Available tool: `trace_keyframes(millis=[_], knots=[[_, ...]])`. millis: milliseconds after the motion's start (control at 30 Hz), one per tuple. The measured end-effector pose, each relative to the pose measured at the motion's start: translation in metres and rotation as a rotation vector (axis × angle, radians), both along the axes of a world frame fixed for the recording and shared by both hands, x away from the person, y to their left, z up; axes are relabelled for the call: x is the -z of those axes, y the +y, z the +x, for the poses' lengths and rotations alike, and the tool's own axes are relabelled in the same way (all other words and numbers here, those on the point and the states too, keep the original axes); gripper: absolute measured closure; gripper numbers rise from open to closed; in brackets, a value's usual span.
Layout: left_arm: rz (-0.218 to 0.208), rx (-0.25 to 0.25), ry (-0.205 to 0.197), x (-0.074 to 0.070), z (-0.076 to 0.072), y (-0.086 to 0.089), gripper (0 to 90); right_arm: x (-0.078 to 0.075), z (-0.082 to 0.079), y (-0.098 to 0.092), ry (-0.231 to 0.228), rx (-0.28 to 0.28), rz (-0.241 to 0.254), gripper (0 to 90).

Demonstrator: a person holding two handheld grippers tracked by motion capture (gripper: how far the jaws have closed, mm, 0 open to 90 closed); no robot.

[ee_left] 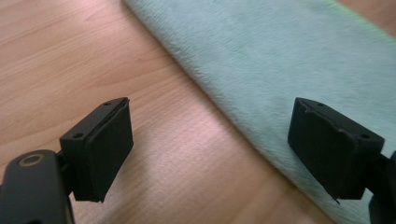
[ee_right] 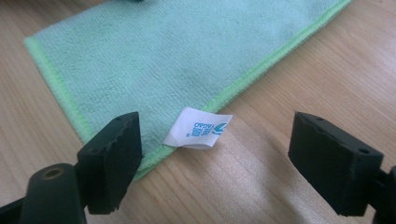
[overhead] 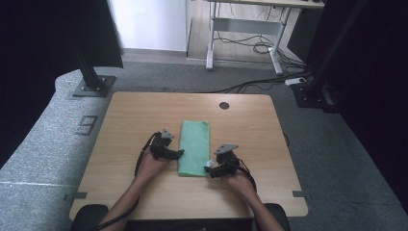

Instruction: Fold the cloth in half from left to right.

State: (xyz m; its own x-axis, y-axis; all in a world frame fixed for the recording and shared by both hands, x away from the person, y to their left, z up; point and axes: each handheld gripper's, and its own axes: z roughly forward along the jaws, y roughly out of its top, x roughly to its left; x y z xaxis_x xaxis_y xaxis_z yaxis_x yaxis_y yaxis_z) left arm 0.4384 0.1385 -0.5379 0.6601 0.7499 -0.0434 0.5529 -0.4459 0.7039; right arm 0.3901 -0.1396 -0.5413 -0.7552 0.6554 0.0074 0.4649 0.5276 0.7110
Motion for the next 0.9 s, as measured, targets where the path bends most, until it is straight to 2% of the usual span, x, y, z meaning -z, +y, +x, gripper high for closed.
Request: trace_keyframes(millis=[333,500,667,800,900], knots=[[-0.024,0.054,-0.013,-0.022,-0.028,0.008,13.7,-0.013,-0.006,-0.007,-0.012,0.002,-0.005,13.4],[-0.009,0.067,-0.020,-0.028,-0.043,0.015,12.7,-0.018,-0.010,-0.014,-0.011,0.006,-0.006,13.1],[0.012,0.066,-0.024,-0.029,-0.056,0.023,11.8,-0.020,-0.015,-0.023,-0.005,0.028,0.000,12.0],[0.045,0.053,-0.026,-0.024,-0.065,0.031,10.5,-0.020,-0.020,-0.029,-0.005,0.041,0.001,10.9],[0.052,0.038,-0.020,-0.020,-0.069,0.037,9.3,-0.019,-0.022,-0.033,-0.003,0.053,-0.001,9.8]])
